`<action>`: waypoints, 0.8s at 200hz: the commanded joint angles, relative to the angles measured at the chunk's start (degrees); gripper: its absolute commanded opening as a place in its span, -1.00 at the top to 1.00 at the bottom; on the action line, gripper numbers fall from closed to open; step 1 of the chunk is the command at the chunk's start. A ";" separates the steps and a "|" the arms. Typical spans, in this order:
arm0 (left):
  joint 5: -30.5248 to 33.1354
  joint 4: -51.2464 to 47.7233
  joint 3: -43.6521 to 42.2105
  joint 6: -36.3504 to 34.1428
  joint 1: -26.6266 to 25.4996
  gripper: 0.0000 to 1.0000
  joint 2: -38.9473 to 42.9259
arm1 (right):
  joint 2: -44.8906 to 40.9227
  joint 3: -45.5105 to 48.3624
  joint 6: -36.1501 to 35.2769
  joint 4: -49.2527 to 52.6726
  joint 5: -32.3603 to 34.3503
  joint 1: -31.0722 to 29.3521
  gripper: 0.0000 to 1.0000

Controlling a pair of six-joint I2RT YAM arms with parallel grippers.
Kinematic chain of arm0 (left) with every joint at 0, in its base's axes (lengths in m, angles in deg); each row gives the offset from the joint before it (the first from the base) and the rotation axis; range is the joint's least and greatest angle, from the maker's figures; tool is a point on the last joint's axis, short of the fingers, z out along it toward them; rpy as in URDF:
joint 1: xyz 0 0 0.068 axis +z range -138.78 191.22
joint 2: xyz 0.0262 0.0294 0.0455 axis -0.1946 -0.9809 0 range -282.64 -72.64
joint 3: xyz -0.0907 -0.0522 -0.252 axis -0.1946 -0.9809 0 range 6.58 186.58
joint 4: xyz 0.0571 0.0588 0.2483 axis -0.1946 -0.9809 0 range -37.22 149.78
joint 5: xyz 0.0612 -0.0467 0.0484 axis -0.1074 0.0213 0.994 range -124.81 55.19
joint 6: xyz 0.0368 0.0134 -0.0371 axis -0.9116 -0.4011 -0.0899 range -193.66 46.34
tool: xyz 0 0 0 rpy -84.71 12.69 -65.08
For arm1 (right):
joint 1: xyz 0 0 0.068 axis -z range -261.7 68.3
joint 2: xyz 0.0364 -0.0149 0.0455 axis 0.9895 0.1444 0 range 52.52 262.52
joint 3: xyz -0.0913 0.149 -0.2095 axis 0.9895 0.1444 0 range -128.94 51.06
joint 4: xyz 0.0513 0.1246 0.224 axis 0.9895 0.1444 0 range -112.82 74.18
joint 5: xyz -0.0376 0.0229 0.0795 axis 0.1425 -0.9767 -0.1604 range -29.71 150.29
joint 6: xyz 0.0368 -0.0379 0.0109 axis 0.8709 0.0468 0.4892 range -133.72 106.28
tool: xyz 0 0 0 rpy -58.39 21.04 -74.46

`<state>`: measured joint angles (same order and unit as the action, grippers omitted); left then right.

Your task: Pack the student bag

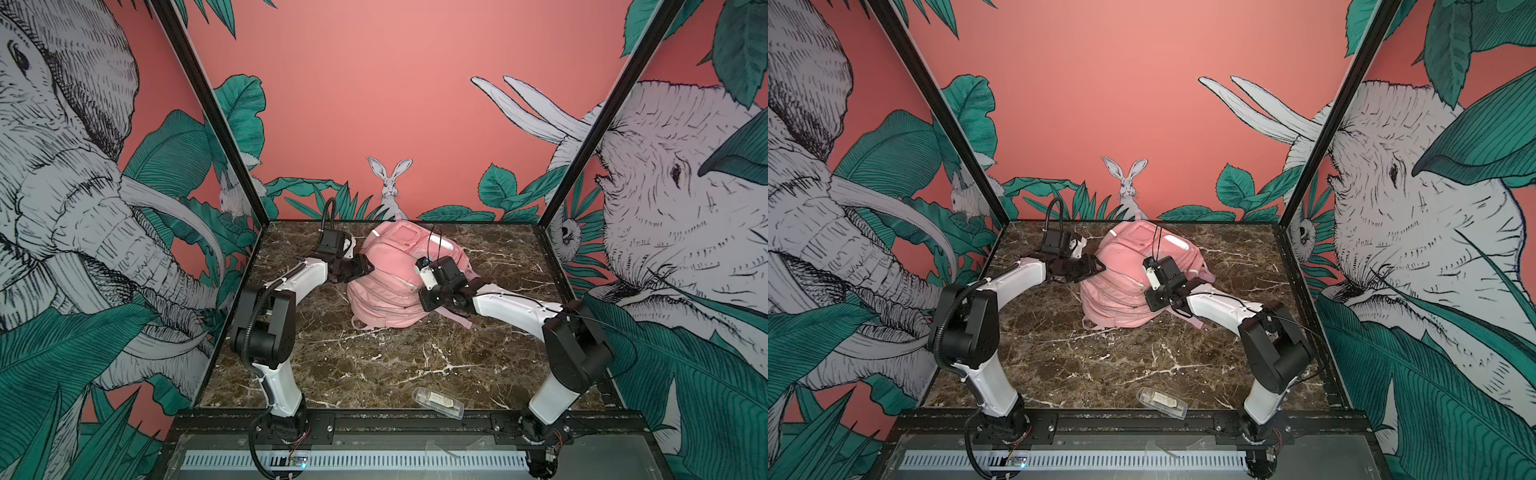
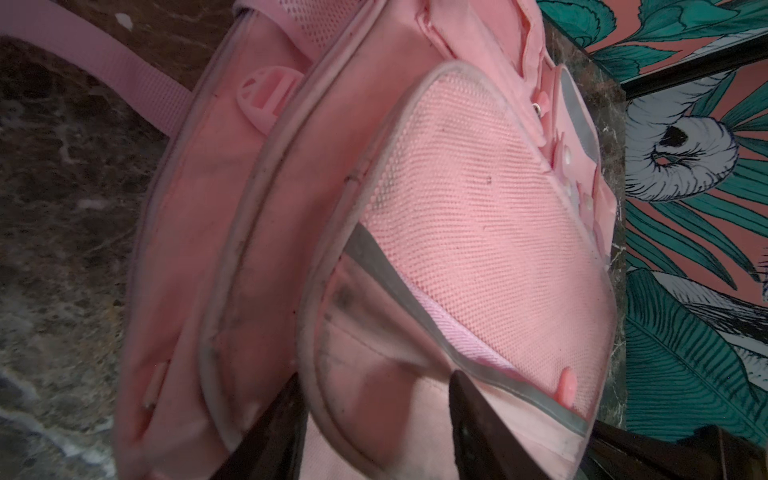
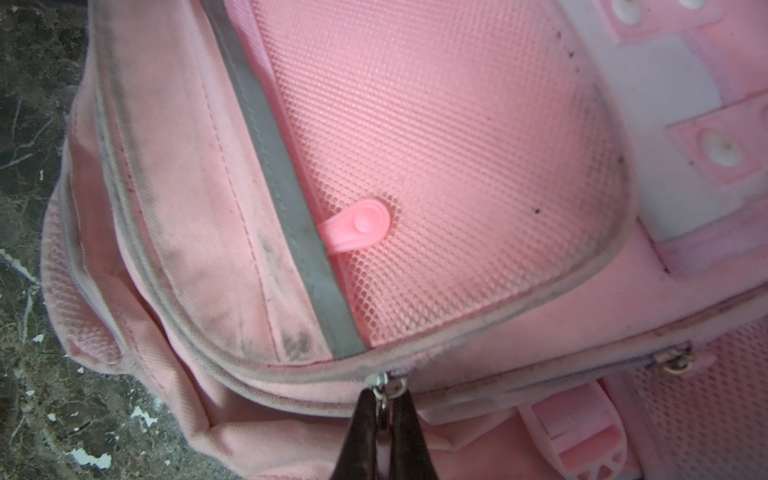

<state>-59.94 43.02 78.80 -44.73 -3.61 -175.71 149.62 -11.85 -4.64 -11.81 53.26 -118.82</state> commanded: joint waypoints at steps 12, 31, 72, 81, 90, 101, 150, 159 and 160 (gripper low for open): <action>-0.80 0.41 -0.95 0.50 0.33 -0.12 0.67 | -1.39 1.05 1.08 1.31 -1.94 -0.41 0.88; -1.04 0.58 -0.96 0.69 0.33 -0.12 0.44 | -1.30 0.71 1.36 2.04 -2.35 -0.41 0.90; -1.34 2.12 -2.16 1.80 0.08 -0.12 0.45 | -0.90 -0.34 2.85 4.48 -3.04 -1.71 0.96; -0.75 2.10 -2.49 1.67 -0.39 -0.08 0.60 | -0.27 -1.23 3.26 5.25 -3.52 -2.81 0.98; -0.37 2.20 -2.76 1.66 -0.89 -0.07 0.75 | 0.31 -1.90 3.68 5.52 -3.16 -4.27 0.98; -0.56 2.75 -3.22 2.08 -1.49 -0.06 0.82 | 0.93 -2.75 4.32 5.33 -2.65 -5.99 0.98; -1.24 5.50 -5.41 4.27 -2.44 -0.04 1.42 | 6.58 -10.93 10.44 3.44 -3.07 -11.11 0.98; -1.24 5.71 -5.65 4.42 -2.65 -0.04 1.63 | 8.35 -13.74 11.71 3.48 -3.34 -11.52 0.99; -1.24 5.74 -5.67 4.45 -2.65 -0.04 1.63 | 8.58 -14.09 11.86 3.53 -3.34 -11.54 0.99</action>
<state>-60.46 47.98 74.67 -41.63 -4.87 -175.71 154.74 -20.18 2.99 -7.61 52.78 -128.00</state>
